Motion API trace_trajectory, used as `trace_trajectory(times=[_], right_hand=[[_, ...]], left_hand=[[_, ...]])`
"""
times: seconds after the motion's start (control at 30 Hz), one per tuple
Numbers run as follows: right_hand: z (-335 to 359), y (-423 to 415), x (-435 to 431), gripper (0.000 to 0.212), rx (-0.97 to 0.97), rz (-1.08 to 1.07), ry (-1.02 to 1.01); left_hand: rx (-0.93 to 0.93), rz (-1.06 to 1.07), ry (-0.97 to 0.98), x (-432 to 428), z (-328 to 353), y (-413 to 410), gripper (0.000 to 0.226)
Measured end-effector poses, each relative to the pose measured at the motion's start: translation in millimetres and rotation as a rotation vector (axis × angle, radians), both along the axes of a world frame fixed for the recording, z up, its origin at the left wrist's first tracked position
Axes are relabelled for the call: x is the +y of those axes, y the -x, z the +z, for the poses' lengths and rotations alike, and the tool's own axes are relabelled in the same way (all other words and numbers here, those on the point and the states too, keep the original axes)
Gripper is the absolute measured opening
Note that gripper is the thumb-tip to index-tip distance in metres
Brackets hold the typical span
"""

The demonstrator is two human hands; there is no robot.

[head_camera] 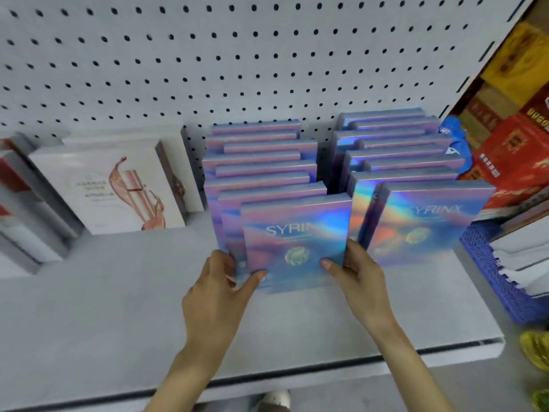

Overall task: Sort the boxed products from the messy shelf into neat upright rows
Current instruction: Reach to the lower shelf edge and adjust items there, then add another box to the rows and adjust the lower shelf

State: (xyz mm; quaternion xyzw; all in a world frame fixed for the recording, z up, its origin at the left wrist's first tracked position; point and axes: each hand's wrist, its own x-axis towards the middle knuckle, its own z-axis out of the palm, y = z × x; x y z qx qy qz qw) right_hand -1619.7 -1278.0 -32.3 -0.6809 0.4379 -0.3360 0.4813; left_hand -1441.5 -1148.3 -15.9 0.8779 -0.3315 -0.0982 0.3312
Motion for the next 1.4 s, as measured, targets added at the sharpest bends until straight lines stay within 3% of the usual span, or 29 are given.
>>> trace_trajectory(times=[0.17, 0.3, 0.53, 0.73, 1.1, 1.4], right_hand=[[-10, 0, 13, 0.022, 0.041, -0.077, -0.032], [-8, 5, 42, 0.040, -0.020, -0.204, -0.118], [3, -13, 137, 0.049, 0.008, -0.220, -0.094], [5, -85, 247, 0.056, 0.052, 0.034, -0.003], [12, -274, 501, 0.053, 0.068, 0.565, -0.068], [20, -402, 570, 0.051, 0.068, 0.823, -0.042]], left_hand=[[0.035, -0.026, -0.014, 6, -2, -1, 0.043], [0.047, -0.199, 0.041, 24, -4, -5, 0.032], [0.270, -0.282, 0.194, 101, -2, -25, 0.030], [0.279, -0.224, 0.236, 234, -2, -79, 0.037], [0.249, 0.234, 0.298, 566, 3, -217, 0.036], [0.219, 0.402, 0.335, 661, 1, -285, 0.035]])
